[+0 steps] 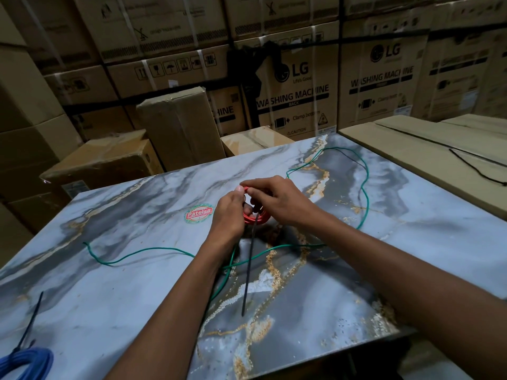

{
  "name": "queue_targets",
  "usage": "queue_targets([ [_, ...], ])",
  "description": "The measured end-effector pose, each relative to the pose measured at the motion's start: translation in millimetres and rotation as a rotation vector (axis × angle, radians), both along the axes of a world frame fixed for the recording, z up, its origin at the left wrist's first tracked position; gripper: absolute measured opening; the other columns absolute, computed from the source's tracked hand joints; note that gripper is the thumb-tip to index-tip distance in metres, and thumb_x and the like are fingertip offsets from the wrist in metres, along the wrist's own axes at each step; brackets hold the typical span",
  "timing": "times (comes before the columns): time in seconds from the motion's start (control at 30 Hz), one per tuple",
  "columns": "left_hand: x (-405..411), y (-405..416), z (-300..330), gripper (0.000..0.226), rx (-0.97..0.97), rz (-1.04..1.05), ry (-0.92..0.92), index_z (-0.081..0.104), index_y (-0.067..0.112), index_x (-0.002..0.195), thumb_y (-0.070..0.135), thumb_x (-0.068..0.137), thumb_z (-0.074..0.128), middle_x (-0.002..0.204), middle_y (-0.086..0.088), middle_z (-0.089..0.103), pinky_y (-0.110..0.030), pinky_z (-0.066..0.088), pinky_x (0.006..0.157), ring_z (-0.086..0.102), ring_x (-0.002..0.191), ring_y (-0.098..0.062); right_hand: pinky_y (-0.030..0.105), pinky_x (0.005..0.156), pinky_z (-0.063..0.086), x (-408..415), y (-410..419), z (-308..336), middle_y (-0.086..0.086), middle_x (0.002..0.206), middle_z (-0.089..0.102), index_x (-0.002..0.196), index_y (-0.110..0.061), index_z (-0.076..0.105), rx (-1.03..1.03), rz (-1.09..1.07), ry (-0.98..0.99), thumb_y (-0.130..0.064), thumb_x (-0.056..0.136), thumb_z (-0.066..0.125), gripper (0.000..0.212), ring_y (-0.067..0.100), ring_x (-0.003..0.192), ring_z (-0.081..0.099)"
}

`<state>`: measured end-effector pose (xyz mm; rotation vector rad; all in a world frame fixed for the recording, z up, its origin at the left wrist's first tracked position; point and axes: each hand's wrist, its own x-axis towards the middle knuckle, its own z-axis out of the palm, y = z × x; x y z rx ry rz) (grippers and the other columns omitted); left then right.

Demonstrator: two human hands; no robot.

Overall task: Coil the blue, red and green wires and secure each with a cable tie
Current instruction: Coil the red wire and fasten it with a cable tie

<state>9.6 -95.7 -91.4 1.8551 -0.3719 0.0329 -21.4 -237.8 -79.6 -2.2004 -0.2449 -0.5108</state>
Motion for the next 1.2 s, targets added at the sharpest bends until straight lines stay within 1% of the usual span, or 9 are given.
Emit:
queue_targets([
  [0.17, 3.8, -0.7, -3.4, 0.043, 0.007, 0.025, -0.031, 0.048, 0.020, 0.074, 0.042, 0.107, 0.033, 0.065, -0.002, 0.054, -0.034, 0.040, 0.061, 0.050, 0.060, -0.018, 0.041, 0.092, 0.055, -3.9, -0.4, 8.1, 0.007, 0.114, 0.074, 0.133, -0.017, 0.065, -0.068, -0.146, -0.059, -0.040, 0.105, 0.050, 0.039, 0.019, 0.102, 0.069],
  [0.27, 5.0, -0.5, -4.8, 0.042, 0.015, 0.036, -0.043, 0.048, 0.021, 0.074, 0.043, 0.107, 0.033, 0.069, -0.004, 0.055, -0.033, 0.040, 0.062, 0.051, 0.063, -0.019, 0.038, 0.064, 0.052, -11.1, -2.5, 23.5, 0.001, 0.074, 0.069, 0.082, -0.017, 0.067, -0.159, -0.202, -0.205, -0.035, 0.097, 0.058, 0.025, 0.016, 0.067, 0.062],
  [0.33, 5.4, 1.3, -5.0, 0.042, 0.030, 0.045, -0.054, 0.053, 0.017, 0.078, 0.040, 0.108, 0.033, 0.075, -0.006, 0.059, -0.032, 0.042, 0.063, 0.055, 0.068, -0.020, 0.037, 0.055, 0.050, -18.2, -5.8, 33.6, 0.000, 0.060, 0.065, 0.069, -0.012, 0.065, -0.148, -0.023, -0.059, -0.030, 0.090, 0.067, 0.028, 0.013, 0.055, 0.059],
  [0.43, 4.8, 3.4, -3.5, 0.043, 0.057, 0.044, -0.050, 0.058, 0.014, 0.091, 0.044, 0.108, 0.031, 0.081, -0.005, 0.061, -0.034, 0.046, 0.067, 0.059, 0.076, -0.021, 0.026, 0.051, 0.049, -29.2, -3.9, 38.4, 0.001, 0.060, 0.067, 0.071, -0.003, 0.068, -0.083, 0.231, 0.235, -0.025, 0.088, 0.076, 0.028, 0.011, 0.053, 0.065],
  [0.63, 2.5, 1.7, -1.5, 0.043, 0.037, 0.029, -0.032, 0.051, 0.018, 0.079, 0.043, 0.108, 0.032, 0.070, -0.003, 0.057, -0.034, 0.041, 0.061, 0.056, 0.066, -0.020, 0.023, 0.052, 0.052, -34.8, -3.2, 41.6, 0.009, 0.069, 0.075, 0.080, 0.004, 0.070, -0.146, 0.279, 0.473, -0.033, 0.081, 0.087, 0.040, 0.019, 0.063, 0.075],
  [0.83, 3.8, 1.5, -3.1, 0.041, -0.019, 0.040, -0.004, 0.050, 0.019, 0.076, 0.043, 0.106, 0.036, 0.069, -0.004, 0.056, -0.032, 0.042, 0.059, 0.058, 0.068, -0.024, 0.024, 0.055, 0.053, -32.0, 2.9, 32.2, 0.004, 0.060, 0.071, 0.064, -0.010, 0.060, -0.092, 0.267, 0.506, -0.019, 0.081, 0.087, 0.033, 0.020, 0.066, 0.076],
  [0.97, 6.3, 4.0, -4.5, 0.044, -0.046, 0.059, 0.013, 0.053, 0.020, 0.077, 0.056, 0.097, 0.036, 0.071, -0.005, 0.057, -0.041, 0.042, 0.062, 0.055, 0.067, -0.026, 0.027, 0.060, 0.060, -31.9, 0.2, 35.2, 0.021, 0.076, 0.072, 0.080, -0.001, 0.066, 0.109, 0.278, 0.529, 0.000, 0.085, 0.079, 0.014, 0.024, 0.066, 0.073],
  [1.07, 11.6, 7.4, -3.1, 0.040, -0.077, 0.088, 0.019, 0.051, 0.022, 0.079, 0.051, 0.102, 0.036, 0.073, -0.005, 0.055, -0.032, 0.039, 0.053, 0.049, 0.063, -0.022, 0.025, 0.064, 0.059, -30.4, -7.5, 40.7, 0.029, 0.093, 0.074, 0.092, 0.005, 0.071, 0.214, 0.257, 0.497, 0.002, 0.083, 0.080, 0.013, 0.025, 0.074, 0.070],
  [1.2, 17.3, 11.3, -2.5, 0.038, -0.046, 0.142, -0.010, 0.050, 0.024, 0.082, 0.048, 0.105, 0.032, 0.078, -0.005, 0.056, -0.030, 0.039, 0.053, 0.049, 0.067, -0.021, 0.025, 0.066, 0.058, -27.6, -16.9, 41.9, 0.020, 0.082, 0.076, 0.100, 0.009, 0.073, 0.266, 0.208, 0.457, 0.008, 0.080, 0.079, 0.021, 0.019, 0.067, 0.070],
])
